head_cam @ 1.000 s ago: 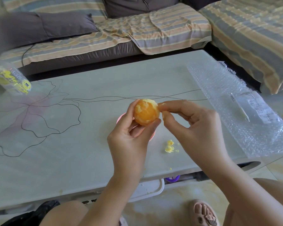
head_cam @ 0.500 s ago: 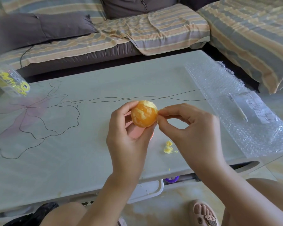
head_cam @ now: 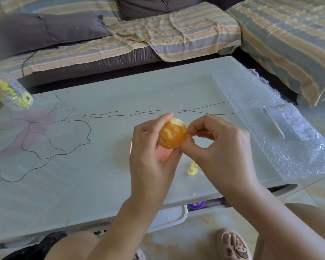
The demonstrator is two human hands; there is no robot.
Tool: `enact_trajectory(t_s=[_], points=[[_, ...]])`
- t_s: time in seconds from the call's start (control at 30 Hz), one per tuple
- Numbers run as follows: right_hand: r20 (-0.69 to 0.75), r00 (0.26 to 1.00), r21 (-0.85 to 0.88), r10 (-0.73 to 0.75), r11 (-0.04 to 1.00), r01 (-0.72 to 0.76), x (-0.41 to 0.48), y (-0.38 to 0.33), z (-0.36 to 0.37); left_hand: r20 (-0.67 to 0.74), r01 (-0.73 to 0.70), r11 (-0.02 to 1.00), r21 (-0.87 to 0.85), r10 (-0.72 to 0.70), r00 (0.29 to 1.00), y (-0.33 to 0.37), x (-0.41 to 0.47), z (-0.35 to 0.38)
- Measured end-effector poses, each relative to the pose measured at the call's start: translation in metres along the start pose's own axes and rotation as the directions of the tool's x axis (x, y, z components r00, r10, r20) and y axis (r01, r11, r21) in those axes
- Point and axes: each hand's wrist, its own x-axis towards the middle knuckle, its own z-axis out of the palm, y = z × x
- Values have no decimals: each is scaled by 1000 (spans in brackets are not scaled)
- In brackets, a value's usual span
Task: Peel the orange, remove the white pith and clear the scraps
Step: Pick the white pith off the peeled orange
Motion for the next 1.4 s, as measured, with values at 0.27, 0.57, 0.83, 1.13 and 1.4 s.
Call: enact_trajectory(t_s=[0.27,0.57,0.83,1.13,1.4], points=[[52,998,-20,-17,1000,18,3,1,-6,106,97,991,-88,-87,990,-2,1,-4],[124,992,16,-4,1000,2,7,1,-13,235,268,924,-274,-206,950,-2,4,-6],[183,983,56,0,998,-10,9,2,-18,307,381,844,-378,-274,911,1,7,-8],[300,942,241,152,943,-229,12,3,-20,140,279,919,-278,-249,958,1,5,-6],[369,917,195,150,952,-234,15,0,-28,139,214,952,-219,-187,973,0,3,-6]])
